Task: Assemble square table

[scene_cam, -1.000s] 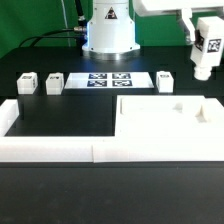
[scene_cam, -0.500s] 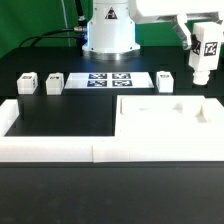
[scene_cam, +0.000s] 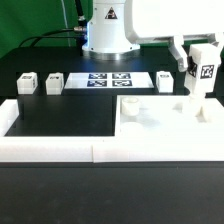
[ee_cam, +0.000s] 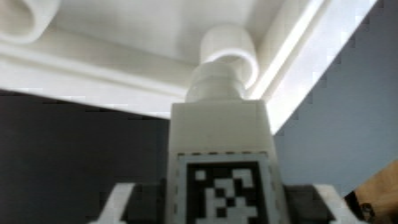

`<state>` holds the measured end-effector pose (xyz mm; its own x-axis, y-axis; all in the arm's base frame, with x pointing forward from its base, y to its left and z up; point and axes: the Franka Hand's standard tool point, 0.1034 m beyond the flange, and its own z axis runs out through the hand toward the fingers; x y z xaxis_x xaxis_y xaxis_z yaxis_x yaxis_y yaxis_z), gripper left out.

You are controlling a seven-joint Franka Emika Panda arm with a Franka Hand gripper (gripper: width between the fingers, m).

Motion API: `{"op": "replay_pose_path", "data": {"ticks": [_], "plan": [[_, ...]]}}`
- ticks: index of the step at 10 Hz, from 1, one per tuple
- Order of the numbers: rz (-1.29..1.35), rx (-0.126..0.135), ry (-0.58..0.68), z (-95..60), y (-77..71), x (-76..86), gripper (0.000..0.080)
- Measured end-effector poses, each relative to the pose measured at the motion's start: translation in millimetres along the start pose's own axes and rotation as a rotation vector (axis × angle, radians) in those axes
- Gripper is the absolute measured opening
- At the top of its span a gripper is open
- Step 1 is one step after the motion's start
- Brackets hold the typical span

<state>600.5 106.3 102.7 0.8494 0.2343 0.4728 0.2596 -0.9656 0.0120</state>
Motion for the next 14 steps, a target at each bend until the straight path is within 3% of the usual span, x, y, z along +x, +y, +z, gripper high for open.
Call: {"op": "replay_pose_path", "data": {"ticks": [4, 6, 14], "plan": [[-0.005, 0.01, 0.001, 21.0, -6.1, 10.3, 0.029], [-0.01, 0.008, 0.003, 24.0, -4.0, 11.9, 0.029], [-0.017, 0.011, -0.009, 38.8, -5.0, -5.8, 0.029]]}}
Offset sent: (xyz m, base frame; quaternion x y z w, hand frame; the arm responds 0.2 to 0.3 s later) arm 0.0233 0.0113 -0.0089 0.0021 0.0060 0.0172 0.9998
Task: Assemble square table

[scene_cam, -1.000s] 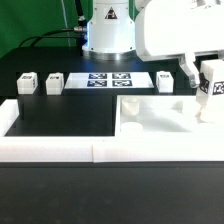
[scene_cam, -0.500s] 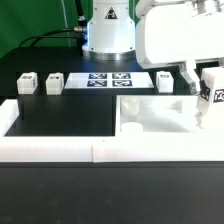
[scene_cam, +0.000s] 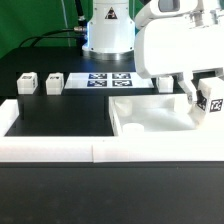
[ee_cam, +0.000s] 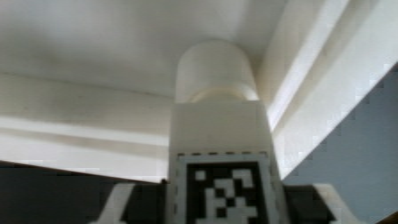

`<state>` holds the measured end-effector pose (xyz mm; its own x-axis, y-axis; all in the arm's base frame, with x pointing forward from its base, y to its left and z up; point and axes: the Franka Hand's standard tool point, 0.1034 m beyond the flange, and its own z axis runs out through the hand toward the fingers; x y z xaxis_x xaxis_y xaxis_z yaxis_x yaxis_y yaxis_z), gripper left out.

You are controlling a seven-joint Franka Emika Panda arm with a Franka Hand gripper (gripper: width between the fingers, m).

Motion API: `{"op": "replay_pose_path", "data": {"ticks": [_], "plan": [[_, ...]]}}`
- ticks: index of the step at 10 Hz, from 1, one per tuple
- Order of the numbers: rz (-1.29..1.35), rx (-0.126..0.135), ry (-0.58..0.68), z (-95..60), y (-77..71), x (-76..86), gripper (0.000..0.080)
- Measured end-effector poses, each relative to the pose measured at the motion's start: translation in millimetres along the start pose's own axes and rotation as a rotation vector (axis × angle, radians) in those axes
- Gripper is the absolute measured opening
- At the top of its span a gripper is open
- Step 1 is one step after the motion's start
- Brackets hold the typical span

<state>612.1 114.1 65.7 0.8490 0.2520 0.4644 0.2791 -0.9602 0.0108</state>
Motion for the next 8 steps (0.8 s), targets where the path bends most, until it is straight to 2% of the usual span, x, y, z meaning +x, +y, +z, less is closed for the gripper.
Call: {"op": "replay_pose_path", "data": {"ticks": [2, 3, 5, 8], "plan": [[0.0, -0.003, 0.017, 0.5, 0.2, 0.3, 0.029], [-0.001, -0.003, 0.017, 0.5, 0.2, 0.3, 0.0319], [-0.001, -0.003, 0.017, 0.4, 0.2, 0.3, 0.06], [-0.002, -0.003, 0.017, 0.5, 0.3, 0.3, 0.0646]]}}
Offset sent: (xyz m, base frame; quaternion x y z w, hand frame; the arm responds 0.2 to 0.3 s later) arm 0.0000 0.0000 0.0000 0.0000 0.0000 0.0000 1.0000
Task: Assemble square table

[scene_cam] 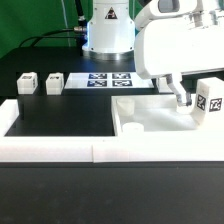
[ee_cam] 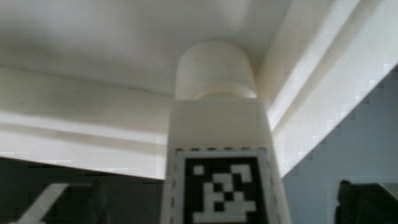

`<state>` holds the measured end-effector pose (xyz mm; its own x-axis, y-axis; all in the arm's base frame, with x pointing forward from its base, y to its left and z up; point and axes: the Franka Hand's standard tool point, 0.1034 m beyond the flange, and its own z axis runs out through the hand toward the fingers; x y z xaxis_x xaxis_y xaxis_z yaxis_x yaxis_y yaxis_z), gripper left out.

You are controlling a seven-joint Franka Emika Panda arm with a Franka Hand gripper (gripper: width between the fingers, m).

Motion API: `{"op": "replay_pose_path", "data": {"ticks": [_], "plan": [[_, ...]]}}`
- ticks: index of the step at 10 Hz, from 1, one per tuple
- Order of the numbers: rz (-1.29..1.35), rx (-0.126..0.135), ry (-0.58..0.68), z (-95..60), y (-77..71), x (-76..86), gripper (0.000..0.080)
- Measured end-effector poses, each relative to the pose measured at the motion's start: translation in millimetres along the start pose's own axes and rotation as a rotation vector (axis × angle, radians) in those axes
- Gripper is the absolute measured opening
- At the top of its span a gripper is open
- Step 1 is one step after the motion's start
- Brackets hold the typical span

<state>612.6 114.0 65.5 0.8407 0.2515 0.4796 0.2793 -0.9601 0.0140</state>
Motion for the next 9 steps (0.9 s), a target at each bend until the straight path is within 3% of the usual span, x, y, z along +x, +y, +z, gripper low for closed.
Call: {"op": "replay_pose_path", "data": {"ticks": [4, 7, 8, 9], "plan": [[-0.002, 0.002, -0.011, -0.6, -0.6, 1.1, 0.0649], [-0.009, 0.01, -0.069, -15.4, 2.4, 20.8, 0.0649], [-0.008, 0.013, -0.094, -13.5, 3.7, 18.9, 0.0649], [-0.008, 0.03, -0.195, -11.4, 2.1, 14.7, 0.0649]]}}
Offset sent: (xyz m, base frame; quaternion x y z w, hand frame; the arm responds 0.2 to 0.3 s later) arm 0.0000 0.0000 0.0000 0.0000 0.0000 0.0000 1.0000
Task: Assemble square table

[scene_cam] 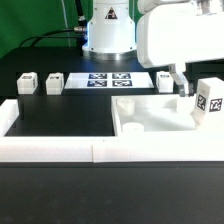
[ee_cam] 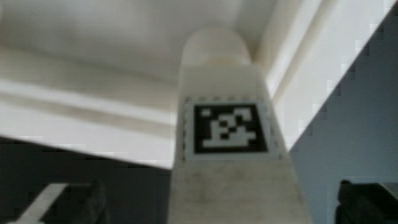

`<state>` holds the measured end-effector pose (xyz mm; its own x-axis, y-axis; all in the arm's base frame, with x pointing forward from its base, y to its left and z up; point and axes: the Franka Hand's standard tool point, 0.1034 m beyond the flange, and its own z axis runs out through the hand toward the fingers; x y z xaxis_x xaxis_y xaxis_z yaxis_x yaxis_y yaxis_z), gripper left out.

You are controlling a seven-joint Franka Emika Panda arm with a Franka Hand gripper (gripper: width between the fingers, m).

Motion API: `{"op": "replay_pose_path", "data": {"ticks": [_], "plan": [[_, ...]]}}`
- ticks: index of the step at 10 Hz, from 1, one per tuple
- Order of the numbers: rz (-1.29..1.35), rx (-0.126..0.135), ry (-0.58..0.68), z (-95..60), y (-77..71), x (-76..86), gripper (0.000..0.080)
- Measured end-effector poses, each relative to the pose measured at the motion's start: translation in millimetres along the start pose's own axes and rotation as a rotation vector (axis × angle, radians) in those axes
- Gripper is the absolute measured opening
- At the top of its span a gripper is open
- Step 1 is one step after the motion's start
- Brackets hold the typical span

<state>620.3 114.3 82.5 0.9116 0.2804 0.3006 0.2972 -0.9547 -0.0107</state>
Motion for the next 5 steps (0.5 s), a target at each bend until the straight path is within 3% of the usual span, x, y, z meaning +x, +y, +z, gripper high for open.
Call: {"op": "replay_pose_path", "data": {"ticks": [5], "plan": [[0.005, 0.054, -0.291, 5.1, -1.0, 4.4, 0.0649]]}}
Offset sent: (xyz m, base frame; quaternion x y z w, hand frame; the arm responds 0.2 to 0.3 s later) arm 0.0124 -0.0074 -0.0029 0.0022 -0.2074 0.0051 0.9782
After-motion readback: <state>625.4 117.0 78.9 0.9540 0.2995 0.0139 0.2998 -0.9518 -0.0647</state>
